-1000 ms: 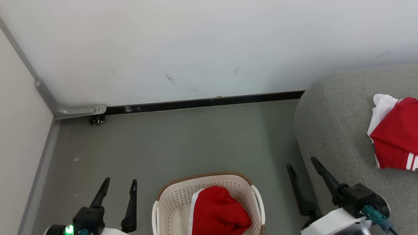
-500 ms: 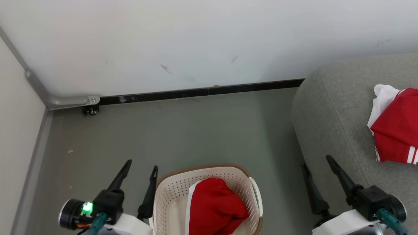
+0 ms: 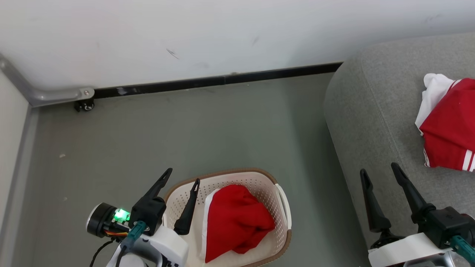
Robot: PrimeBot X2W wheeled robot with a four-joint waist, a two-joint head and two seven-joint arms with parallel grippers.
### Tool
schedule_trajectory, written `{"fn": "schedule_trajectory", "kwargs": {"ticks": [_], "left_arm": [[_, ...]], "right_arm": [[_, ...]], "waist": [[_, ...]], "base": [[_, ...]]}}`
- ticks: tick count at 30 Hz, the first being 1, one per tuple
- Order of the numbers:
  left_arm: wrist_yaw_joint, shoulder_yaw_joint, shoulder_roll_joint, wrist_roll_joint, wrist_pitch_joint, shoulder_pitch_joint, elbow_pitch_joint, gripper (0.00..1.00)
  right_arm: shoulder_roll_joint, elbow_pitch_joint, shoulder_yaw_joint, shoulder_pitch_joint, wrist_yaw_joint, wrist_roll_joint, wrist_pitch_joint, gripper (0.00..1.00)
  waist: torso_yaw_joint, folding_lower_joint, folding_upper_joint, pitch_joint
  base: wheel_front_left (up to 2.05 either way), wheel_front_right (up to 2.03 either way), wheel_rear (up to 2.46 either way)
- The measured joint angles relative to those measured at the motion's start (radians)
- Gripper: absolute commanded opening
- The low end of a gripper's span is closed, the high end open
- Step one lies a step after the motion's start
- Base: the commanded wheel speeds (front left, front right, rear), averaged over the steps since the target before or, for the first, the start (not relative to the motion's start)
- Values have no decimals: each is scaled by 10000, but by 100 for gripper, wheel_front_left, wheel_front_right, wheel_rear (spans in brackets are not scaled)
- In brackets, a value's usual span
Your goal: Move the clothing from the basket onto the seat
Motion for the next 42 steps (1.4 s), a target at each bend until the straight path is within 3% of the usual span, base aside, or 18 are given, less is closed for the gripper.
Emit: {"fn": "schedule_trajectory", "kwargs": {"ticks": [29, 42], "left_arm": [[-523, -775, -130, 978, 477, -2130, 2773, 100], [-757, -991, 77, 1448, 652, -3034, 3783, 100]], "right_arm": [[13, -439, 29, -555, 0, 435, -527, 100], [23, -205, 387, -1109, 0, 859, -811, 100]], "waist": [[-1161, 0, 0, 2737], [-1788, 0, 0, 3912]], "base": [[0, 0, 0], [0, 0, 0]]}}
